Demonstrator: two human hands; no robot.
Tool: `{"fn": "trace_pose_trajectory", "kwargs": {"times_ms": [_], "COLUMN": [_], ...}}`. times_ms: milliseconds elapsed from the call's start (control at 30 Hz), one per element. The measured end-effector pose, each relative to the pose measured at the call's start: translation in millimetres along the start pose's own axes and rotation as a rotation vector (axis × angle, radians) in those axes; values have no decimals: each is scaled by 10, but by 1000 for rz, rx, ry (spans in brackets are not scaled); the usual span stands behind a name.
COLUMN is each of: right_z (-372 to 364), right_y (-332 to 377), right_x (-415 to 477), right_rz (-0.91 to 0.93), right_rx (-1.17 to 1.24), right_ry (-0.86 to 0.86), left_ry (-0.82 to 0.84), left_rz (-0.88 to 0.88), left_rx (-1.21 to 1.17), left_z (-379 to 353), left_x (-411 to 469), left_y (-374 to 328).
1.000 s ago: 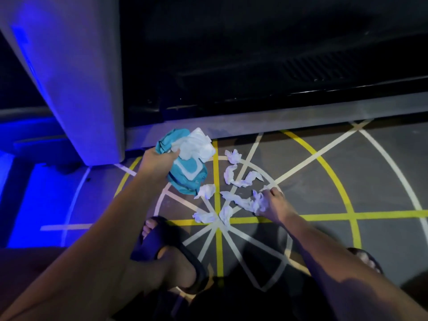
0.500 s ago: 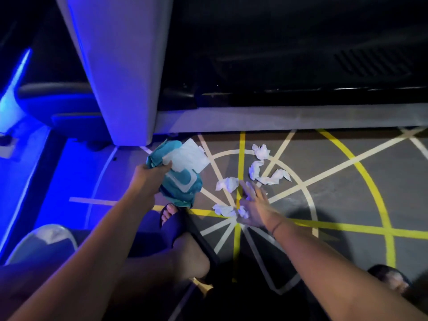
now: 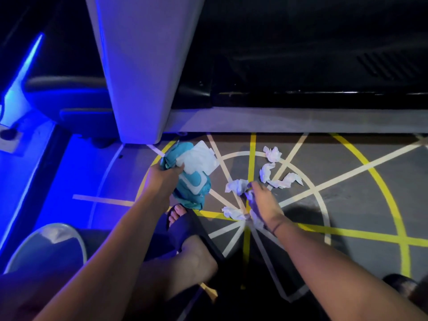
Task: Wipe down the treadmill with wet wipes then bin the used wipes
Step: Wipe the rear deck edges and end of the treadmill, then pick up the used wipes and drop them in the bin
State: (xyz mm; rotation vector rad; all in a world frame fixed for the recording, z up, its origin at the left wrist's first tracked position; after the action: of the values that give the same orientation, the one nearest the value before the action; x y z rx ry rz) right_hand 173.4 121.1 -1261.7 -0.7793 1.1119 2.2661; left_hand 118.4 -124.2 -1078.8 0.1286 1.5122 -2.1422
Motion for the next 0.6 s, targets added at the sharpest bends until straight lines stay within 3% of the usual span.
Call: {"fn": "trace_pose_trajectory", "kwargs": {"times_ms": [133,233,333,400,500,600], "right_z": [-135,-321,-434,-450,-424,-291], "right_y": [340,389,298,213,14,-263], "right_x": [116,143,79,10,-86,-125], "right_rz": [81,101,163,230,413,446], "right_rx": [-70,-490,-811,-844,-834,-681], "right_ry": [-42,75,-21,-93,-3,18], "left_ry": [-10,-19,-7,0,-10,-19], "left_rz": [0,11,11,12,26,26], "left_rx": [-31,-29,-19,-7,22,27], "left_z": [12,-10,-39,-41,-21,-66], "left_x": [54,60,40,14,5,16], "left_y": [44,78,101,96,86,90]}}
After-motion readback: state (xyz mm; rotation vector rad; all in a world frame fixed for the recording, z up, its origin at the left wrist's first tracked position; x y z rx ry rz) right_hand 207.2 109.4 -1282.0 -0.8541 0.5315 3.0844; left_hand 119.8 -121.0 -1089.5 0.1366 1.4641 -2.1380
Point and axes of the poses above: each hand's wrist, its own x-axis towards the middle knuckle, its own z-axis out of the back of the hand, y = z × x, the point moved 2 cm from there along x, towards the middle knuckle, and after that the axes turned 14 degrees about -z, right-handed, at the moved point
